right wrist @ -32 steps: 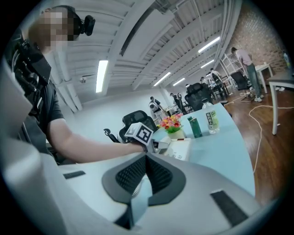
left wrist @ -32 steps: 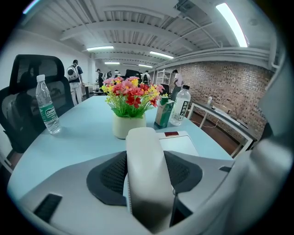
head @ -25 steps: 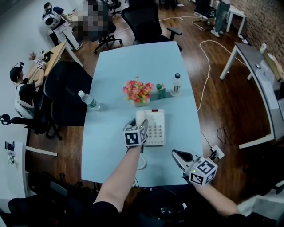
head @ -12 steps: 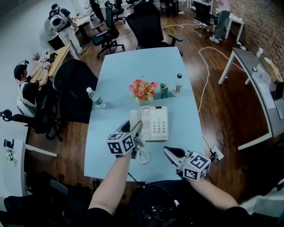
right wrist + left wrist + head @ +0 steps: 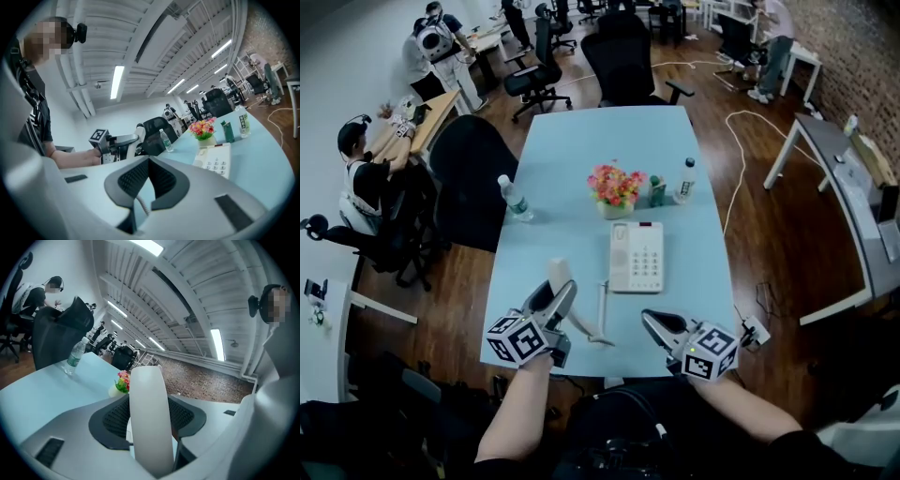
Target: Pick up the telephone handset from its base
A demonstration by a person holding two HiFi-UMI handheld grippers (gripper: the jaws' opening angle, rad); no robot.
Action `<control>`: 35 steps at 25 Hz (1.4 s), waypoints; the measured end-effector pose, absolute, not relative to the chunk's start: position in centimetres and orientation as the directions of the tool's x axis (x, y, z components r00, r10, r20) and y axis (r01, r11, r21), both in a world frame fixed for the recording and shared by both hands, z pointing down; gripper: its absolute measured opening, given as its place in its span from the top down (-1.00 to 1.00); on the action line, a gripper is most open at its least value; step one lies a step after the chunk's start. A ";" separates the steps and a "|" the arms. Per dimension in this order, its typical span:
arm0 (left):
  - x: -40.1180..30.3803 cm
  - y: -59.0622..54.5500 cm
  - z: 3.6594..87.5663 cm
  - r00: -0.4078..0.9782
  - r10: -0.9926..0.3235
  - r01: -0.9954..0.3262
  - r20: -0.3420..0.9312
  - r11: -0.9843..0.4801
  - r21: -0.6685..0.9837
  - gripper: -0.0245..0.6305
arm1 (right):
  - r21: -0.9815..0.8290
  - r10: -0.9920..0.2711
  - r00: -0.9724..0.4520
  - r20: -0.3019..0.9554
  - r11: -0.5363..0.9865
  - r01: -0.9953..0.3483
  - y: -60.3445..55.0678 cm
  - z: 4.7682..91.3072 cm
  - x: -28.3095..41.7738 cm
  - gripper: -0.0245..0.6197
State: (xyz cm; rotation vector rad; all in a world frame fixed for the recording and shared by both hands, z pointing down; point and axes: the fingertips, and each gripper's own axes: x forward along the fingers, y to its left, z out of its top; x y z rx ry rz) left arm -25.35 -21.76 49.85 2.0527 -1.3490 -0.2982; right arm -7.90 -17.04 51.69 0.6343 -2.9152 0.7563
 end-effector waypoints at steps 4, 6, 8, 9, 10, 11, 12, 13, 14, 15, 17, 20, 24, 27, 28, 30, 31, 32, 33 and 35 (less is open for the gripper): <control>-28.3 -18.8 50.1 0.398 -0.900 -0.760 0.179 -0.214 0.614 0.21 | -0.422 -0.365 -0.914 0.180 0.810 -0.407 -16.0 51.8 -9.3 0.87; -29.2 -17.9 50.2 0.382 -0.906 -0.766 0.183 -0.200 0.611 0.21 | -0.423 -0.351 -0.919 0.180 0.816 -0.394 -15.6 52.1 -10.0 0.87; -29.8 -17.3 50.1 0.373 -0.909 -0.768 0.185 -0.191 0.612 0.21 | -0.435 -0.336 -0.924 0.181 0.816 -0.381 -15.2 52.6 -10.7 0.87; -30.0 -17.0 50.1 0.370 -0.910 -0.768 0.185 -0.188 0.612 0.20 | -0.440 -0.330 -0.927 0.181 0.815 -0.376 -15.0 52.6 -11.0 0.87; -30.1 -16.8 50.1 0.366 -0.912 -0.768 0.186 -0.184 0.614 0.21 | -0.443 -0.325 -0.928 0.181 0.815 -0.372 -14.8 52.6 -11.3 0.87; -30.2 -16.6 50.1 0.362 -0.913 -0.768 0.188 -0.178 0.616 0.21 | -0.444 -0.323 -0.929 0.181 0.816 -0.370 -14.7 52.5 -11.4 0.87; -30.2 -16.5 50.1 0.359 -0.914 -0.767 0.191 -0.172 0.618 0.21 | -0.444 -0.323 -0.929 0.180 0.816 -0.370 -14.6 52.5 -11.5 0.87; -30.2 -16.5 50.1 0.358 -0.914 -0.766 0.192 -0.169 0.620 0.21 | -0.445 -0.325 -0.929 0.179 0.815 -0.371 -14.5 52.4 -11.5 0.88; -30.1 -16.5 50.1 0.359 -0.913 -0.764 0.192 -0.170 0.622 0.21 | -0.447 -0.327 -0.928 0.179 0.813 -0.372 -14.5 52.5 -11.4 0.87; -29.9 -16.5 50.2 0.363 -0.912 -0.762 0.192 -0.172 0.625 0.21 | -0.448 -0.328 -0.927 0.181 0.812 -0.374 -14.5 52.6 -11.3 0.88; -29.5 -16.6 50.3 0.374 -0.907 -0.759 0.193 -0.179 0.626 0.21 | -0.444 -0.329 -0.925 0.187 0.812 -0.379 -14.5 52.8 -11.3 0.88; -28.8 -16.7 50.4 0.390 -0.899 -0.759 0.199 -0.192 0.622 0.21 | -0.433 -0.335 -0.923 0.190 0.815 -0.385 -14.5 52.6 -11.4 0.88; -27.8 -16.8 50.6 0.408 -0.892 -0.751 0.194 -0.207 0.627 0.21 | -0.436 -0.327 -0.925 0.193 0.816 -0.379 -14.4 53.0 -11.4 0.88; -27.4 -17.0 50.6 0.417 -0.889 -0.745 0.190 -0.214 0.632 0.21 | -0.429 -0.321 -0.929 0.184 0.824 -0.369 -14.3 52.6 -11.6 0.88; -27.4 -16.9 50.6 0.417 -0.888 -0.747 0.193 -0.214 0.630 0.21 | -0.426 -0.321 -0.929 0.183 0.826 -0.369 -14.3 52.6 -11.6 0.88; -27.6 -16.8 50.7 0.413 -0.889 -0.752 0.199 -0.209 0.626 0.21 | -0.426 -0.320 -0.929 0.183 0.826 -0.369 -14.3 52.7 -11.6 0.88; -27.8 -16.7 50.8 0.407 -0.891 -0.754 0.202 -0.203 0.624 0.20 | -0.427 -0.319 -0.930 0.185 0.826 -0.368 -14.2 52.8 -11.6 0.88; -28.0 -16.7 50.8 0.401 -0.893 -0.757 0.205 -0.197 0.623 0.21 | -0.427 -0.319 -0.929 0.185 0.826 -0.369 -14.2 52.8 -11.6 0.88; -28.2 -16.7 50.8 0.396 -0.895 -0.759 0.206 -0.193 0.622 0.20 | -0.426 -0.320 -0.929 0.186 0.826 -0.370 -14.2 52.8 -11.5 0.88; -28.4 -16.7 50.7 0.392 -0.896 -0.762 0.208 -0.191 0.618 0.20 | -0.424 -0.328 -0.927 0.182 0.825 -0.375 -14.3 52.7 -11.4 0.88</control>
